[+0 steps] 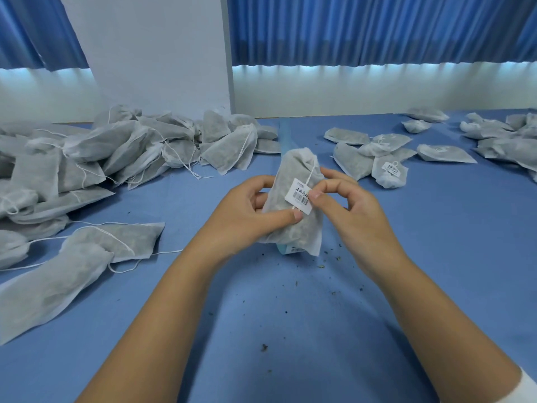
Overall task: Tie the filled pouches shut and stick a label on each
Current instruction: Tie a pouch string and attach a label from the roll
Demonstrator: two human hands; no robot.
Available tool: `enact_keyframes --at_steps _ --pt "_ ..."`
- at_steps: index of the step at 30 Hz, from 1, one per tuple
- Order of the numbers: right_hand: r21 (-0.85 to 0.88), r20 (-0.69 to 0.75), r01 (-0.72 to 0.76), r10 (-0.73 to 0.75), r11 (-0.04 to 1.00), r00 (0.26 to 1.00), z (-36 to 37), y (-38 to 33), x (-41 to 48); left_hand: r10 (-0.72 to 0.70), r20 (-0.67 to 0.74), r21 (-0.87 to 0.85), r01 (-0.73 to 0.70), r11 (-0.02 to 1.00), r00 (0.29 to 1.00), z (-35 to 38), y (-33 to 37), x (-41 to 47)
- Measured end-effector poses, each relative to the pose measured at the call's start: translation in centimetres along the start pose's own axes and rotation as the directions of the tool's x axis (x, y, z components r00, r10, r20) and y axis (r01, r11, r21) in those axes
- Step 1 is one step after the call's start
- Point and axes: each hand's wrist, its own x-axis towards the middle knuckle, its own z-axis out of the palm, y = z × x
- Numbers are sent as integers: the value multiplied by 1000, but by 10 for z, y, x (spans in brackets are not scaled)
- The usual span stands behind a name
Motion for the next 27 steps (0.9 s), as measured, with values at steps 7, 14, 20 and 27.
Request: enact_keyframes --at_steps 7,14,20,27 --pt "-26 -120 61 -64 998 991 7 -1 -6 29 -81 -2 -29 1000 996 11 5 -4" --pt "137 -186 2 24 991 982 9 1 -4 -7 -221 -46 -3 999 975 19 6 -1" --pt "331 13 -142 146 933 989 1 -5 -3 -33 -224 -75 17 997 974 19 5 -1" --pt "343 45 -145 138 928 989 6 -6 -3 -16 -274 -101 -12 995 961 20 4 2"
